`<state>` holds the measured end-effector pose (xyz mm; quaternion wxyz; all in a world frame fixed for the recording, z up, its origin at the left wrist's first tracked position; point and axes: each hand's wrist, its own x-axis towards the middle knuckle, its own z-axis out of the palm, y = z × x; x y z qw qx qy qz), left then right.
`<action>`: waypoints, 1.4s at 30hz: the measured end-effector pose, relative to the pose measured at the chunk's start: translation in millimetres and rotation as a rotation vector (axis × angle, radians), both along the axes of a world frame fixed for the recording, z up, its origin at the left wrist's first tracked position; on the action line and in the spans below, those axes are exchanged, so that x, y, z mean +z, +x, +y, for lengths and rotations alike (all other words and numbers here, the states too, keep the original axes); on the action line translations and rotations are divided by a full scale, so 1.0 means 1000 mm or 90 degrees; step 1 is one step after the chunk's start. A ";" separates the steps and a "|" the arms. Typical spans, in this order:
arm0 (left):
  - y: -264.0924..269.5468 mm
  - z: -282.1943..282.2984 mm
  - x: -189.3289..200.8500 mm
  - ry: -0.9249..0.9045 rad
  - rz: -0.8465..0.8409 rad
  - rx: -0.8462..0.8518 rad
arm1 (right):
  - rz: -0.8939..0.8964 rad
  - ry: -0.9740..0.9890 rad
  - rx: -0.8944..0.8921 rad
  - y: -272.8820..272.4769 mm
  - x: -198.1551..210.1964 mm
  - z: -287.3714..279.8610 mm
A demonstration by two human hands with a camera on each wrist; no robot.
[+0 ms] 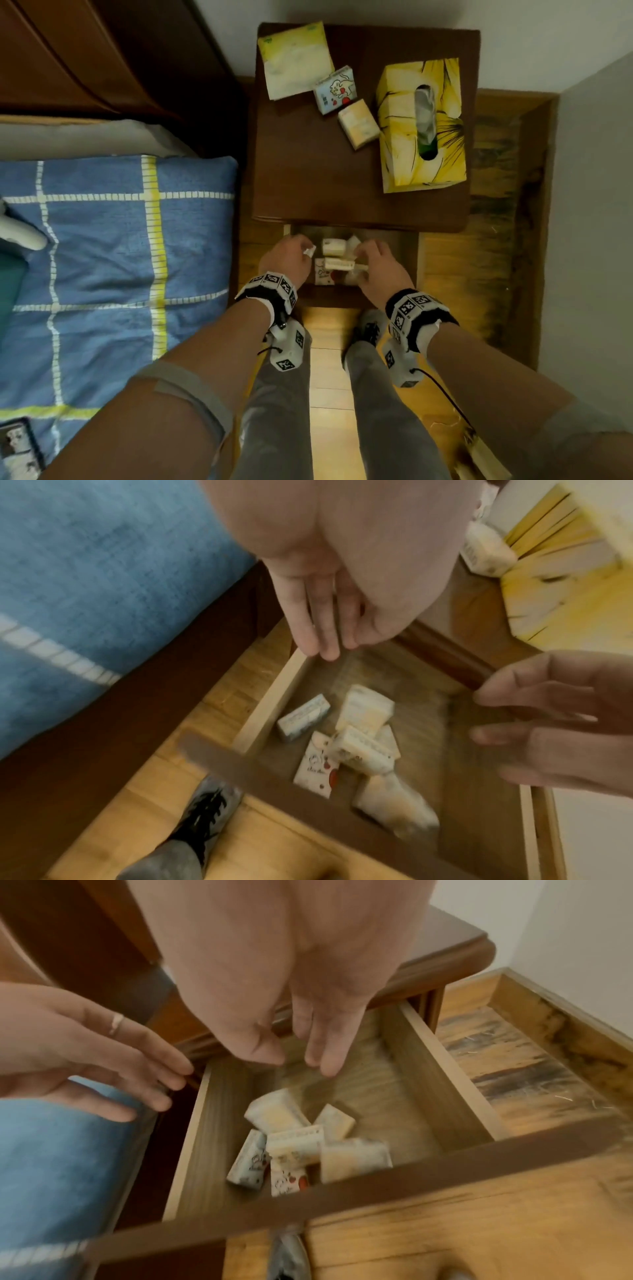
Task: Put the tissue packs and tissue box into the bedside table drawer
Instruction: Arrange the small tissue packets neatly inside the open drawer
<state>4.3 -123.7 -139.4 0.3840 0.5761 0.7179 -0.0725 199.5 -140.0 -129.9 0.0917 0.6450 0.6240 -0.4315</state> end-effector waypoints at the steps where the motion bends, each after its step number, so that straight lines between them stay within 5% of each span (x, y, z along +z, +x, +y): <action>1: -0.004 0.008 0.006 0.019 0.004 0.007 | -0.002 0.019 -0.013 -0.001 0.004 0.006; 7: -0.025 0.068 0.034 0.124 -0.025 0.032 | -0.034 0.134 -0.056 -0.022 0.039 0.072; 12: -0.036 0.117 0.027 0.162 -0.028 -0.056 | -0.087 0.290 -0.030 -0.058 0.048 0.144; 19: -0.036 0.166 0.023 0.193 -0.085 -0.105 | -0.206 0.121 -0.033 -0.077 0.020 0.211; 23: -0.022 0.209 0.022 0.318 0.043 -0.260 | -0.236 0.117 0.027 -0.075 0.014 0.197; 29: 0.012 0.233 0.011 0.302 0.105 -0.363 | -0.139 0.115 -0.018 -0.057 -0.004 0.139; 35: 0.036 0.193 -0.001 0.268 0.032 -0.267 | -0.148 0.141 0.011 -0.047 -0.008 0.115; 39: 0.046 0.185 -0.007 0.191 0.023 -0.431 | -0.127 0.146 0.035 -0.027 -0.009 0.097; 42: 0.050 0.168 -0.005 0.212 0.049 -0.411 | -0.115 0.135 0.034 -0.005 -0.008 0.080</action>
